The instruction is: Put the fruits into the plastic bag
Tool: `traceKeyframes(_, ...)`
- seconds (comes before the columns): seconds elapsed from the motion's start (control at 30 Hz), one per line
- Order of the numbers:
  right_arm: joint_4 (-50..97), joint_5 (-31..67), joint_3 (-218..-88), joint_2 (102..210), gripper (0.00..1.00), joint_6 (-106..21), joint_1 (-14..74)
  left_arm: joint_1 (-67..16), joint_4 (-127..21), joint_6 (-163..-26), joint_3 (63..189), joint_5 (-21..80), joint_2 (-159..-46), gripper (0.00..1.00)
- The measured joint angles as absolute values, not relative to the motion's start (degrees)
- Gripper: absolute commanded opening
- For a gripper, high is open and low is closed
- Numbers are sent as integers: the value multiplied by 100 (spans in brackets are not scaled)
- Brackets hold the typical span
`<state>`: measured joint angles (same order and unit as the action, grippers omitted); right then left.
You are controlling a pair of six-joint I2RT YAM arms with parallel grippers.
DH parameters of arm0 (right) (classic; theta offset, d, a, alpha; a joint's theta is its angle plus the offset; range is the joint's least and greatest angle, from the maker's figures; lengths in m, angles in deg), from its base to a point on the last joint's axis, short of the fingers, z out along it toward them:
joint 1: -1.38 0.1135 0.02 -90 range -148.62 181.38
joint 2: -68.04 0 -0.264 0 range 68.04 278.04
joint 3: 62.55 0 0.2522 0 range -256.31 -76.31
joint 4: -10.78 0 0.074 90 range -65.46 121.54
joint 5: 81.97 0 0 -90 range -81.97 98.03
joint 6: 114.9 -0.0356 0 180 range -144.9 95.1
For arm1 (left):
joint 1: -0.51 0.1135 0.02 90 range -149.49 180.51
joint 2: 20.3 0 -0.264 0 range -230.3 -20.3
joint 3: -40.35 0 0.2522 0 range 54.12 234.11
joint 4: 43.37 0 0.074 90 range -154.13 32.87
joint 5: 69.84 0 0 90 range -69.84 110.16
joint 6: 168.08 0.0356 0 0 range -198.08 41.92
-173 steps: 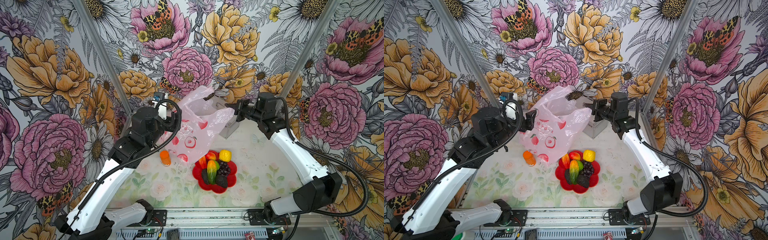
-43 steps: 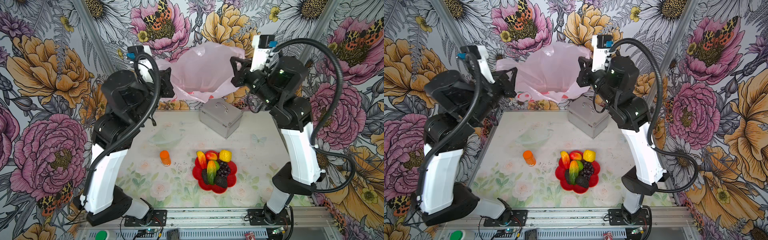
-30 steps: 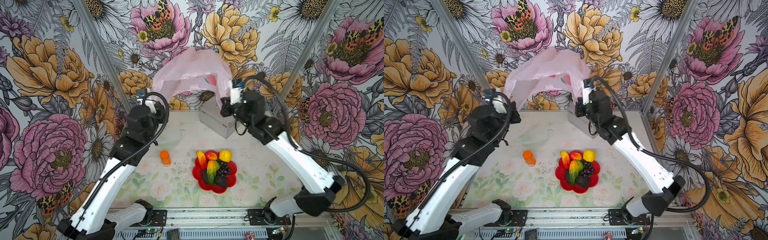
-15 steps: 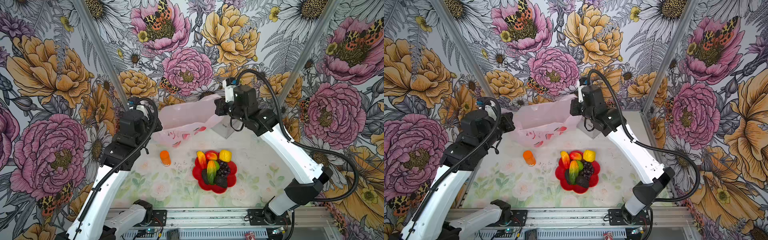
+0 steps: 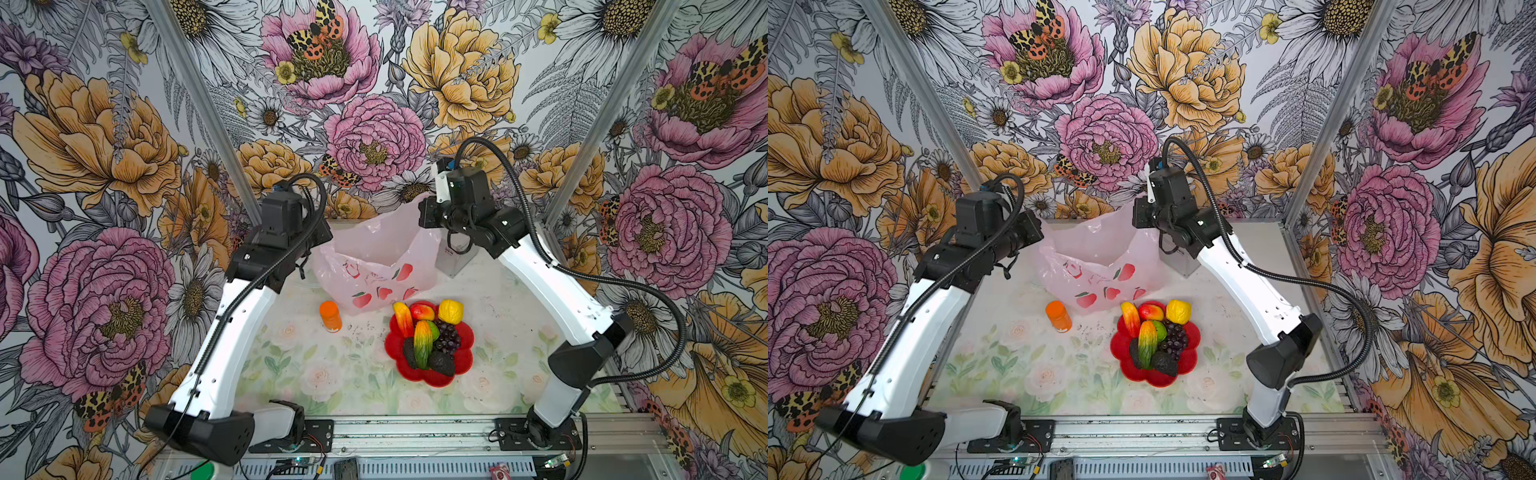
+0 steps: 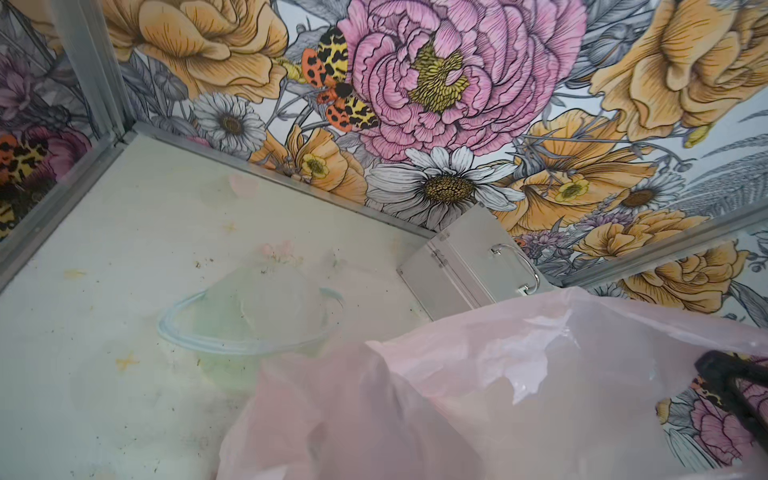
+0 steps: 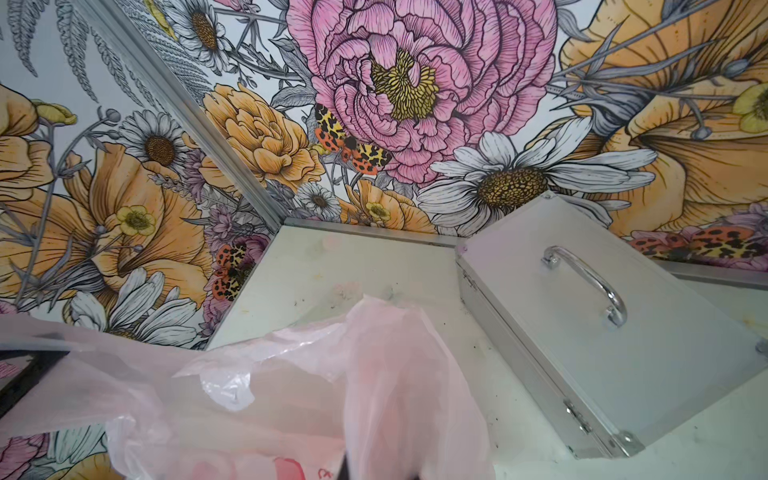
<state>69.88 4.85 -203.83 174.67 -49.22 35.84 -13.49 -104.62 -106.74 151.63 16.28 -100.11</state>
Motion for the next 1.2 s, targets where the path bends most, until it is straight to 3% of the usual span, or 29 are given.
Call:
traceKeyframes(0.13,7093,280,-23209,18745,0,-4530,3588,-1590,-10658,-10664,17200,1619,-11099,0)
traceKeyframes(0.23,6755,30,-24833,19034,0,-4218,3634,-2103,-10608,-10399,19047,1401,-11569,0)
traceKeyframes(0.3,6265,-114,-25004,18630,0,-4049,3674,-2602,-10455,-10006,20070,1112,-11679,0)
traceKeyframes(0.4,5373,-252,-23832,17331,0,-3759,3787,-3773,-9815,-8976,20660,575,-11392,0)
traceKeyframes(0.47,4912,-311,-22792,16394,0,-3612,3879,-4562,-9246,-8277,19976,297,-10780,0)
traceKeyframes(0.53,4457,-424,-21644,15585,0,-3527,3947,-4953,-8381,-7684,18466,-55,-9921,0)
traceKeyframes(0.67,4169,-555,-19000,14402,0,-3995,3859,-4462,-7561,-7778,15333,-746,-8509,0)
traceKeyframes(0.83,5314,129,-17680,15961,0,-4753,3866,-3067,-8805,-9457,13340,-440,-8853,0)
traceKeyframes(0.97,6621,238,-17288,17377,0,-4852,3896,-2868,-9900,-10056,12575,-374,-8912,0)
traceKeyframes(1.2,6895,411,-18713,17165,0,-4902,3632,-2355,-9837,-10478,12829,-195,-7731,0)
